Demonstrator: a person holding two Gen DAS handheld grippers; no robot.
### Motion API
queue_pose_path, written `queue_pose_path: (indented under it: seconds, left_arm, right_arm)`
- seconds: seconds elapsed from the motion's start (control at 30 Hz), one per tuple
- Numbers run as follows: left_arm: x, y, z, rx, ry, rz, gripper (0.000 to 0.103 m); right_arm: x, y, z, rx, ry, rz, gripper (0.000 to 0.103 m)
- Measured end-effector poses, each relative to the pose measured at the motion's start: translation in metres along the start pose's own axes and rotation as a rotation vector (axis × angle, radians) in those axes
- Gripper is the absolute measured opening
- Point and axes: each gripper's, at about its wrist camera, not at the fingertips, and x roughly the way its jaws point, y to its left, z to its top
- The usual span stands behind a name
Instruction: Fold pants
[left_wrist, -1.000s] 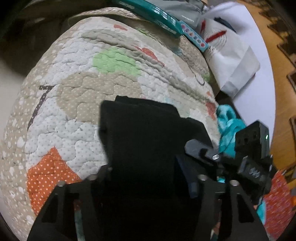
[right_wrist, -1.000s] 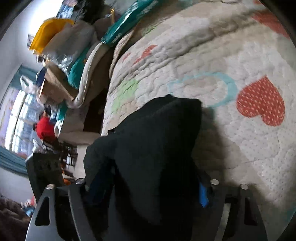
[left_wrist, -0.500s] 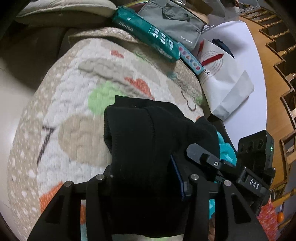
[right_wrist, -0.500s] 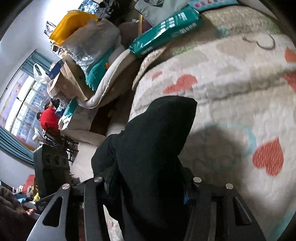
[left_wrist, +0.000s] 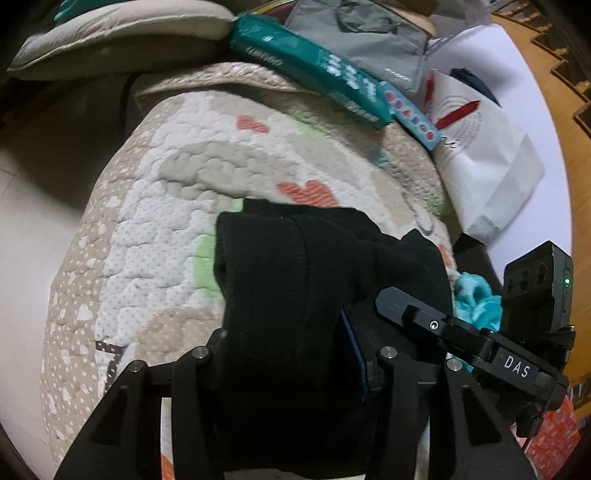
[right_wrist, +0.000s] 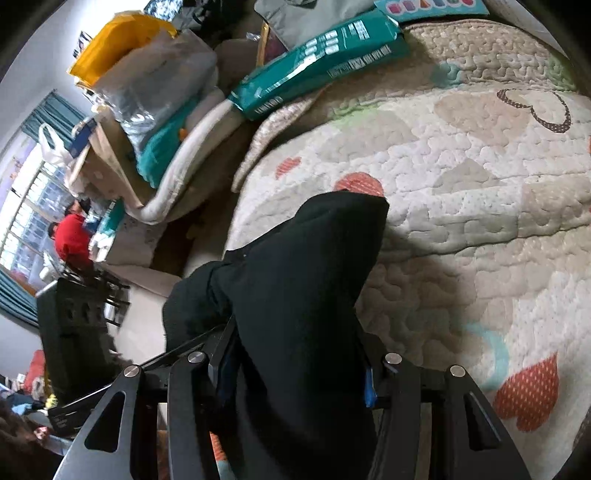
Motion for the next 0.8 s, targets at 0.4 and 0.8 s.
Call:
queue_pose_path:
  seconds: [0.4,0.8]
  left_arm:
    - [0.005,0.027,0.0,-0.13,0.03,0.023,0.075]
    - [-0.087,-0.003,-0.047,0.002,-0.142,0.246,0.075]
  right_arm:
    - [-0.004,-0.016,-0.002,0.04,-0.032,-0.09,0.073]
    - [-0.101,-0.002,-0.054,-0.031,-0.179,-0.181,0.08]
